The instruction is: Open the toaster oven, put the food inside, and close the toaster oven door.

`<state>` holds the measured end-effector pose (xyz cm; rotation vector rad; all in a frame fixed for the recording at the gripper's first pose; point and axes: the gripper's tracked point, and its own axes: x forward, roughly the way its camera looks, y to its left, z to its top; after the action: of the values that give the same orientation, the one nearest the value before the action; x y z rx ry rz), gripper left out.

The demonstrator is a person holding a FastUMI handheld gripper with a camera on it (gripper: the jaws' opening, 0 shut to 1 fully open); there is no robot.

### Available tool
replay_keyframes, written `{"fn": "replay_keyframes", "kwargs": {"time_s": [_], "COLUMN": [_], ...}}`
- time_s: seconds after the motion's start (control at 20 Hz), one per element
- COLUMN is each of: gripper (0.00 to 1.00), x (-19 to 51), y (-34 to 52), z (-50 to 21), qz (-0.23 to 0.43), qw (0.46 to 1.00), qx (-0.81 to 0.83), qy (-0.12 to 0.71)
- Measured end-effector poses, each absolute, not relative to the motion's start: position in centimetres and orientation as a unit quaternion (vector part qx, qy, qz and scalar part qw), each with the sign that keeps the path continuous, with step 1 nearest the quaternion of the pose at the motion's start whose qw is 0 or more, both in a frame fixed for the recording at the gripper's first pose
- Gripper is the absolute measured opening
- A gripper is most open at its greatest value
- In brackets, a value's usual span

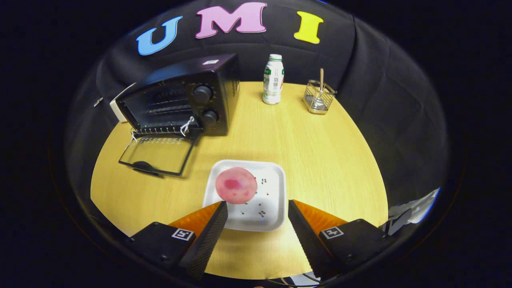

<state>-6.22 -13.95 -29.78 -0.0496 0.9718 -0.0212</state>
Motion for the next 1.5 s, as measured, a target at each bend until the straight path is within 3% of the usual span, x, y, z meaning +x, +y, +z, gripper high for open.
{"fn": "replay_keyframes", "kwargs": {"time_s": [0.55,0.65,0.8,0.85,0.9,1.0,1.2,1.5], "gripper": [0.96,0.83,0.49,0.44,0.29,0.15,0.06,0.05], "x": [-4.9,-4.1,-4.2,-4.2,-4.4,-4.3,-4.4,-5.3], "y": [-17.9,-18.2,-18.2,-18.1,-18.2,-18.2,-17.7,-15.8], "z": [-37.2,-37.5,-37.7,-37.7,-37.7,-37.9,-37.9,-37.3], "qz": [-0.002,-0.001,0.003,0.008,0.005,0.006,0.032,0.026], "qw": [0.833,0.835,0.83,0.825,0.821,0.814,0.806,0.783], "qx": [0.019,0.025,0.037,0.047,0.056,0.075,0.102,0.234], "qy": [0.552,0.549,0.557,0.563,0.568,0.576,0.582,0.576]}}
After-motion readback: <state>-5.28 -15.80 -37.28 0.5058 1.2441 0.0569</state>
